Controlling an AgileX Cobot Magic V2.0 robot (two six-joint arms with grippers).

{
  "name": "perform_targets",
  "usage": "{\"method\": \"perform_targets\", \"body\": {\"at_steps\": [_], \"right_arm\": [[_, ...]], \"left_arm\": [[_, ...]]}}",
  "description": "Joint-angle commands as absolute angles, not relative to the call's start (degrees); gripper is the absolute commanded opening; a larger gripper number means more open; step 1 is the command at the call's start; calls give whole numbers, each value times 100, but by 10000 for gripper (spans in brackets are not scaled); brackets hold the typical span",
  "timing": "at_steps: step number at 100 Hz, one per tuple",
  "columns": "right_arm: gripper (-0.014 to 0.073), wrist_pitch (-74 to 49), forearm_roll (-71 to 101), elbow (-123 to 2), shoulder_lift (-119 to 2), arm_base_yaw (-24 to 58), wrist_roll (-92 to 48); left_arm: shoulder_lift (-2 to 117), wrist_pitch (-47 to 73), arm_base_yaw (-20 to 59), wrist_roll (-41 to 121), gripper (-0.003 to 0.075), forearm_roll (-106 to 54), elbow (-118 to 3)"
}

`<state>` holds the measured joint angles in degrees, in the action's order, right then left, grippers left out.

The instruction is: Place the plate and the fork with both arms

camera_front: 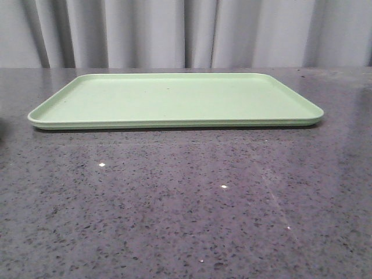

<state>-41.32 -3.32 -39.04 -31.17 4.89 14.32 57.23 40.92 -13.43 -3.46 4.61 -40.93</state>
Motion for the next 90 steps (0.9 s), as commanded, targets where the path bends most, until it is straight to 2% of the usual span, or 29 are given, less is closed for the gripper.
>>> {"method": "perform_targets", "body": {"at_steps": [1,84,90], "right_arm": [[549,-3747,-368,-4112,-3172,496,1423],[549,-3791,-368,-4112,-3172,495,1423],[549,-3791,-368,-4112,-3172,495,1423]], "left_arm": [[5830,3706,-1350,-402,459,492,-4288],[6809,3428,-1350,-402,459,515,-4288],[6812,3437,-1350,-402,442,502,-4288]]}}
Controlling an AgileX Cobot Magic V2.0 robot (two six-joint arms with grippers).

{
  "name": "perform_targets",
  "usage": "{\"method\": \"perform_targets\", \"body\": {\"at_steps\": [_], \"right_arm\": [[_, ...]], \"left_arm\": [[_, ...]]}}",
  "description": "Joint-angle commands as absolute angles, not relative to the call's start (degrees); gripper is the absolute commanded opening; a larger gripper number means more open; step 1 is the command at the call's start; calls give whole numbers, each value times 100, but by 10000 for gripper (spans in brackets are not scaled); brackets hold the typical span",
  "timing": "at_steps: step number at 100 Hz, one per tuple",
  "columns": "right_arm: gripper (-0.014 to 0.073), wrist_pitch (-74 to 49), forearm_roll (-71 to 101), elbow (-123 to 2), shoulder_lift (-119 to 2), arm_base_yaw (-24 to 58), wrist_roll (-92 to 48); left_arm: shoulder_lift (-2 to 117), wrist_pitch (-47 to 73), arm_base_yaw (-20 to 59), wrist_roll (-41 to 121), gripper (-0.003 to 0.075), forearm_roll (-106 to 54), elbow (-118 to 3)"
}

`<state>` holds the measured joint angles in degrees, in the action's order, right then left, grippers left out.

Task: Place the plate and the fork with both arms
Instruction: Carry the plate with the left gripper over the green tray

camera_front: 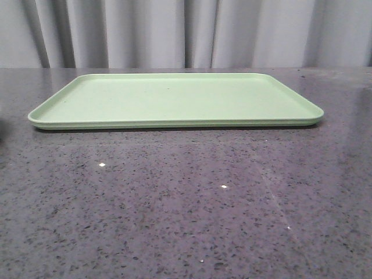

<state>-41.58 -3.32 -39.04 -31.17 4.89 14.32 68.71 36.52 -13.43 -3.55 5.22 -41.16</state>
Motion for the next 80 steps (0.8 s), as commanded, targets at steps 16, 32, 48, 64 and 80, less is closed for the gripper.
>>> {"method": "perform_targets", "body": {"at_steps": [16,32,48,64,80], "right_arm": [[549,-3791,-368,-4112,-3172,495,1423],[549,-3791,-368,-4112,-3172,495,1423],[549,-3798,-368,-4112,-3172,495,1423],[549,-3826,-368,-4112,-3172,495,1423],[549,-3830,-368,-4112,-3172,495,1423]], "left_arm": [[6812,3440,-1350,-402,267,502,-4288],[6812,3440,-1350,-402,52,502,-4288],[6812,3440,-1350,-402,-20,502,-4288],[6812,3450,-1350,-402,-20,502,-4288],[6801,3594,-1350,-402,-20,425,-4288]]}}
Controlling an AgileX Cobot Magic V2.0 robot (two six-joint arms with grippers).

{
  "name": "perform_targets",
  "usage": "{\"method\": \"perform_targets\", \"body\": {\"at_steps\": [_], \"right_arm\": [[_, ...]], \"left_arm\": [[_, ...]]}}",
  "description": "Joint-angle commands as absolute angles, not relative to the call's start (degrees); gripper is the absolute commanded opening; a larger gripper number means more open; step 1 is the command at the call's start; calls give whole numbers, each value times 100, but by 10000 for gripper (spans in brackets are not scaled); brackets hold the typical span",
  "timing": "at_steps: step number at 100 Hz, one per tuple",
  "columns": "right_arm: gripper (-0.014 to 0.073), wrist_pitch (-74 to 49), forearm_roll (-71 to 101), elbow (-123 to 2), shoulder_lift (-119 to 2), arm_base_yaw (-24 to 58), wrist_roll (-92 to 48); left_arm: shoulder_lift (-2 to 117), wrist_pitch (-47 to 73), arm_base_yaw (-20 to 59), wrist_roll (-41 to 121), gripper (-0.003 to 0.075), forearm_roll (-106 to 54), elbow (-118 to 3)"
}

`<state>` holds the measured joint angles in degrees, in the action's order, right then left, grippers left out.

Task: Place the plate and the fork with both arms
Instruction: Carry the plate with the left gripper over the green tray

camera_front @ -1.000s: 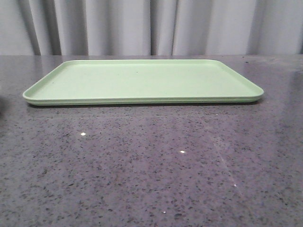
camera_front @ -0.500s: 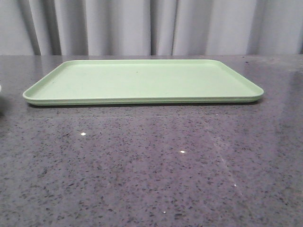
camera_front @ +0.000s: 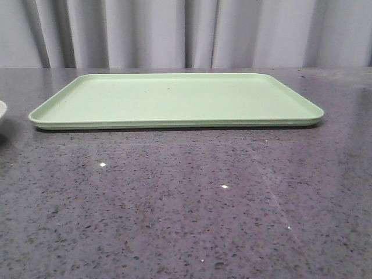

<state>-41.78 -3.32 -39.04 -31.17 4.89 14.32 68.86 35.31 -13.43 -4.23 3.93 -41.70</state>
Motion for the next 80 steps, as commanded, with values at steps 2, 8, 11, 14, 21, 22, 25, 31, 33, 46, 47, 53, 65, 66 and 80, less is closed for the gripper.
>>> {"method": "perform_targets", "body": {"at_steps": [2,8,11,14,21,22,25,31,33,46,47,53,65,66,80], "right_arm": [[549,-3830,-368,-4112,-3172,495,1423],[549,-3832,-368,-4112,-3172,495,1423],[549,-3837,-368,-4112,-3172,495,1423],[549,-3850,-368,-4112,-3172,495,1423],[549,-3894,-368,-4112,-3172,495,1423],[549,-3903,-368,-4112,-3172,495,1423],[549,-3921,-368,-4112,-3172,495,1423],[549,-3944,-368,-4112,-3172,495,1423],[549,-3944,-368,-4112,-3172,495,1423],[549,-3944,-368,-4112,-3172,495,1423],[549,-3944,-368,-4112,-3172,495,1423],[549,-3939,-368,-4112,-3172,495,1423],[549,-3939,-368,-4112,-3172,495,1423],[549,-3939,-368,-4112,-3172,495,1423],[549,-3934,-368,-4112,-3172,495,1423]], "left_arm": [[6801,3622,-1350,-402,-20,387,-4288],[6801,3662,-1381,-402,-20,266,-4288],[6789,3662,-1415,-402,-20,173,-4288],[6765,3648,-1458,-402,-20,111,-4288],[6662,3521,-1575,-402,-20,69,-4300],[6639,3506,-1624,-402,-20,69,-4301],[6603,3491,-1676,-402,-20,0,-4330],[6530,3578,-1829,-381,-20,-130,-4453],[6510,3621,-1870,-350,-20,-173,-4507],[6421,3883,-1962,-250,-20,-436,-4909],[6419,3896,-1962,-250,-20,-446,-4931],[6379,3924,-1962,-168,-20,-635,-5131],[6342,3949,-1962,-33,-20,-1134,-5532],[6342,3949,-1962,0,-20,-1174,-5555],[6342,3929,-1842,395,-20,-1944,-5891]]}}
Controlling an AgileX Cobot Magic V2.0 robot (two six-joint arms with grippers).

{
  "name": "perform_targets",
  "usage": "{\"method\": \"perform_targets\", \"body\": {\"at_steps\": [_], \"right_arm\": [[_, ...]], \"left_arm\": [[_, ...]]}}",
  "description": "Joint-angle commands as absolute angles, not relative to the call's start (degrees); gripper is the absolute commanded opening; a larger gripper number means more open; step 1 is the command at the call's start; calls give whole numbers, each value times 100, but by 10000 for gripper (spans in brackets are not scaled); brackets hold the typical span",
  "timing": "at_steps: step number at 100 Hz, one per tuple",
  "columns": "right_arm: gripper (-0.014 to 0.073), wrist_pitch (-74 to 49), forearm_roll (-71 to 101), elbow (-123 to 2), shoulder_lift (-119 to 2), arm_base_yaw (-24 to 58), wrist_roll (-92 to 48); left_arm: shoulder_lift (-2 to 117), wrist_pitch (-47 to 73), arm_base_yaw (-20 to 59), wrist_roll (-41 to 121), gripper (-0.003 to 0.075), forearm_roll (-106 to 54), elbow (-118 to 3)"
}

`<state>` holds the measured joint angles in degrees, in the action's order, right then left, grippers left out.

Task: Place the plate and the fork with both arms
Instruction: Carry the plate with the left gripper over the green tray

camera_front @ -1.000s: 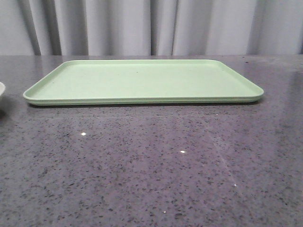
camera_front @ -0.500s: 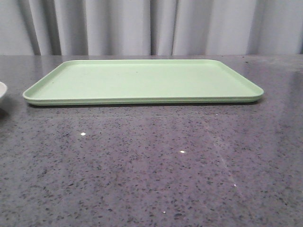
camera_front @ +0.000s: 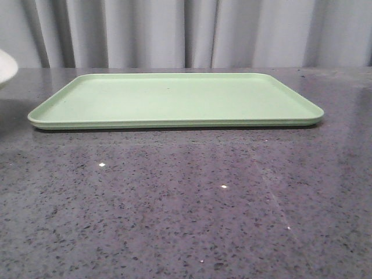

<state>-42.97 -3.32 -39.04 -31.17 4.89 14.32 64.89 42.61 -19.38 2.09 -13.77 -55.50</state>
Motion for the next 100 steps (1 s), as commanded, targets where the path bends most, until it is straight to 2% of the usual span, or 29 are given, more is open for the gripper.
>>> {"method": "perform_targets", "body": {"at_steps": [1,25,78,100], "right_arm": [[549,-3934,-368,-4112,-3172,495,1423],[549,-3939,-368,-4112,-3172,495,1423],[549,-3944,-361,-4112,-3172,495,1423],[549,-4025,-362,-4112,-3172,495,1423]], "left_arm": [[6342,3900,-1828,406,-20,-2007,-5911],[6646,3387,-1019,444,-21,-2521,-6146],[8393,1691,1327,432,-21,-3887,-6486],[8927,1164,1807,432,-21,-4251,-6495]]}}
